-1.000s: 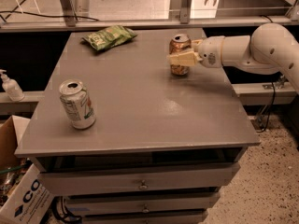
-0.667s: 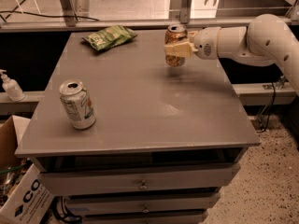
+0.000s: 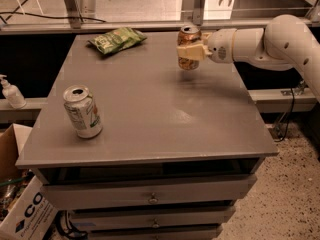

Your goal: Move orange can near green jalapeno chip bag

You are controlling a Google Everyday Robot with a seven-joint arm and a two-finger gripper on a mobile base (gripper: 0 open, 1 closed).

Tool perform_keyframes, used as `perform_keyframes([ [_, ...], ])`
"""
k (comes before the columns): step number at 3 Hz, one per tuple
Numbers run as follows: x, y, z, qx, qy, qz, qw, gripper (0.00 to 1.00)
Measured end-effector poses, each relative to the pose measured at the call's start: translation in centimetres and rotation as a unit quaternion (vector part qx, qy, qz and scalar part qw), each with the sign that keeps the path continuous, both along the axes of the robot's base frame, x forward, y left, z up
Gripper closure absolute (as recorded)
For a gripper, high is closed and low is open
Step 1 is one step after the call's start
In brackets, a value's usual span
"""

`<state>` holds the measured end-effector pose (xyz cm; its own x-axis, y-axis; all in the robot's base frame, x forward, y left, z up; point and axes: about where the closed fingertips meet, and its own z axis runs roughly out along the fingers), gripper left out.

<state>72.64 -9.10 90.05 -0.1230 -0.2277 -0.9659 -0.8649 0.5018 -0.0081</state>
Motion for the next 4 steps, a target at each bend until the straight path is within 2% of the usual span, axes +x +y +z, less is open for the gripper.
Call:
perform_keyframes([
  [1,1.5,2.9,-0.1,0.010,-0.021,0.006,0.9997,1.00],
  [3,8.0,11.8,0.1,0.026,-0.077,0.021,0.9965,1.00],
  [4,11.0,15.2,0.1,0.015,-0.094,0.018,0.9953,1.00],
])
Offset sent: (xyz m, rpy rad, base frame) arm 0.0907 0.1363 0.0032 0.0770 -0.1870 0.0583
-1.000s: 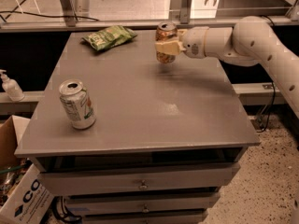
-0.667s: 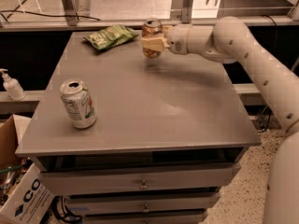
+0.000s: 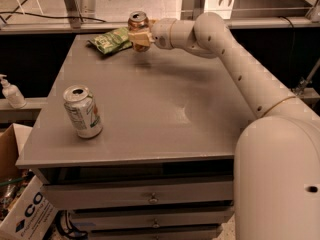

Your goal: Move orange can near green jalapeno chip bag

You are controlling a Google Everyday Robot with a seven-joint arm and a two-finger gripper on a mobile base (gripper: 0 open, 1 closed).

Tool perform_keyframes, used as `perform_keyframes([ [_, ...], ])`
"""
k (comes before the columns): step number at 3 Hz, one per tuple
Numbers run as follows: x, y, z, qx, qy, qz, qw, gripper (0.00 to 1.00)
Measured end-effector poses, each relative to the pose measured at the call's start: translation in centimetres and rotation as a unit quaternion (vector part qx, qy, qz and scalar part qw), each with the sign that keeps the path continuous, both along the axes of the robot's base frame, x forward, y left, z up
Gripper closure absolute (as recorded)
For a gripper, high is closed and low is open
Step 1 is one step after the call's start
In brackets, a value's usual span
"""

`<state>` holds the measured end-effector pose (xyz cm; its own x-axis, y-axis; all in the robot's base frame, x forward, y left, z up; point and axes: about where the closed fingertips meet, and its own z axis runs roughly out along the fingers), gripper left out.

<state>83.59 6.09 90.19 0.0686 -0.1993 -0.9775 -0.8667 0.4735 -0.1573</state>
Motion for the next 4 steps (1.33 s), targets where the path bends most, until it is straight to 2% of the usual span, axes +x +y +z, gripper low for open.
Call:
perform_keyframes([
  [1,2.1,2.0,-0.7,-0.017,-0.004,-0.007,0.9998,1.00],
  [2,3.6,2.3,-2.1,-0.035,0.002,-0.019,0.9992,1.00],
  [4,5.0,1.2,-4.2,-0.052,0.021,-0.044,0.9975,1.00],
])
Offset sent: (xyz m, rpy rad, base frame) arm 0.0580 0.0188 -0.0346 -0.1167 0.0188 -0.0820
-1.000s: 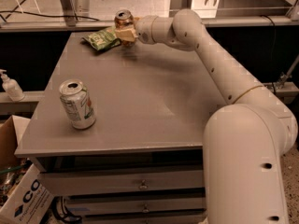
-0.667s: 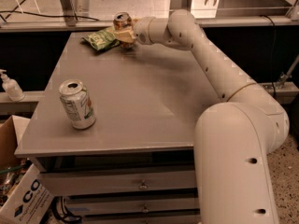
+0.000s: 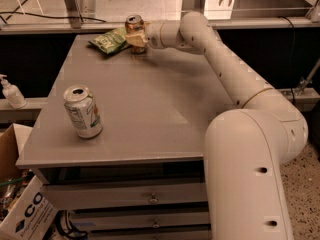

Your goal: Move orange can near green jalapeno chip bag

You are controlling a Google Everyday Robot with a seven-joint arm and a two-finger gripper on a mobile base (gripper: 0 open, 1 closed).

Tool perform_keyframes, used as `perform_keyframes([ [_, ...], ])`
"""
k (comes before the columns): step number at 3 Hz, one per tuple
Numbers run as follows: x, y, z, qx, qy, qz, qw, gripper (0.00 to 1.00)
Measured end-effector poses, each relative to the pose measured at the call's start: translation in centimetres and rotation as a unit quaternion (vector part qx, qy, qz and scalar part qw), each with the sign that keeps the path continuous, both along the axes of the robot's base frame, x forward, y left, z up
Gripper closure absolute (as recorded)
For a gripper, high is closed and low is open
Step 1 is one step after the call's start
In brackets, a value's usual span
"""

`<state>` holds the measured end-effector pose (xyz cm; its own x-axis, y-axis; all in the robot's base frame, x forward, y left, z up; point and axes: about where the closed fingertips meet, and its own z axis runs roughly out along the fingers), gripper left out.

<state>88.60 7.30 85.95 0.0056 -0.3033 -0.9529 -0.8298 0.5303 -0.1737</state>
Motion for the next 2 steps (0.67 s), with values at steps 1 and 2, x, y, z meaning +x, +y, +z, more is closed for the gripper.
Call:
perform_keyframes([
  [1,0.00,0.00,0.29,0.000,0.000,0.000,1.0000,0.82],
  [2,0.00,0.00,0.46,0.000,0.000,0.000,1.0000,0.58],
])
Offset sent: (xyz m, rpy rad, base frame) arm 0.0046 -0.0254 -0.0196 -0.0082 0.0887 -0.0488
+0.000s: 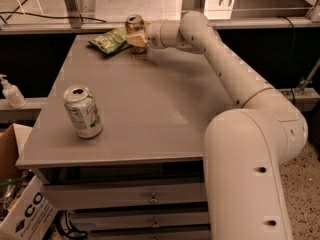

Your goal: Move orange can near green jalapeno chip bag

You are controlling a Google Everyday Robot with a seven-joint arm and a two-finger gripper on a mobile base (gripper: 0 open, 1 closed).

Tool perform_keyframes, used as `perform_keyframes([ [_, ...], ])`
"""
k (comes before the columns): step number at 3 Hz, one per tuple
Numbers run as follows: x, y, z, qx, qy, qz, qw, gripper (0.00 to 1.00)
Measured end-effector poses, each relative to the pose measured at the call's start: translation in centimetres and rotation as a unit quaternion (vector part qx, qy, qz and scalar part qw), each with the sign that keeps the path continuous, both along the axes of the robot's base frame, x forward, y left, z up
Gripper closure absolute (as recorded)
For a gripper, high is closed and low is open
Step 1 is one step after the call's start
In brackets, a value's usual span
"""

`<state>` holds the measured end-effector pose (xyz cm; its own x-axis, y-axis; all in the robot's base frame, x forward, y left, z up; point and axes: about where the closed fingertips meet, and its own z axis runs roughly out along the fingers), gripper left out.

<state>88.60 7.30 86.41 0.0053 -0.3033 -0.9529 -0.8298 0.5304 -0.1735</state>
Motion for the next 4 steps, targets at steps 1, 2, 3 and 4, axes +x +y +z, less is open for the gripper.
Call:
perform_keyframes([
  [1,0.0,0.0,0.0,0.000,0.000,0.000,1.0000,0.35],
  [2,0.0,0.0,0.0,0.000,0.000,0.000,1.0000,0.12],
  [3,-0.1,-1.1,-1.1,0.005,0.026,-0.006,0.9996,0.00],
  [4,-0.7,-2.8,-1.4,0.014,0.043,-0.010,0.9989,0.00],
])
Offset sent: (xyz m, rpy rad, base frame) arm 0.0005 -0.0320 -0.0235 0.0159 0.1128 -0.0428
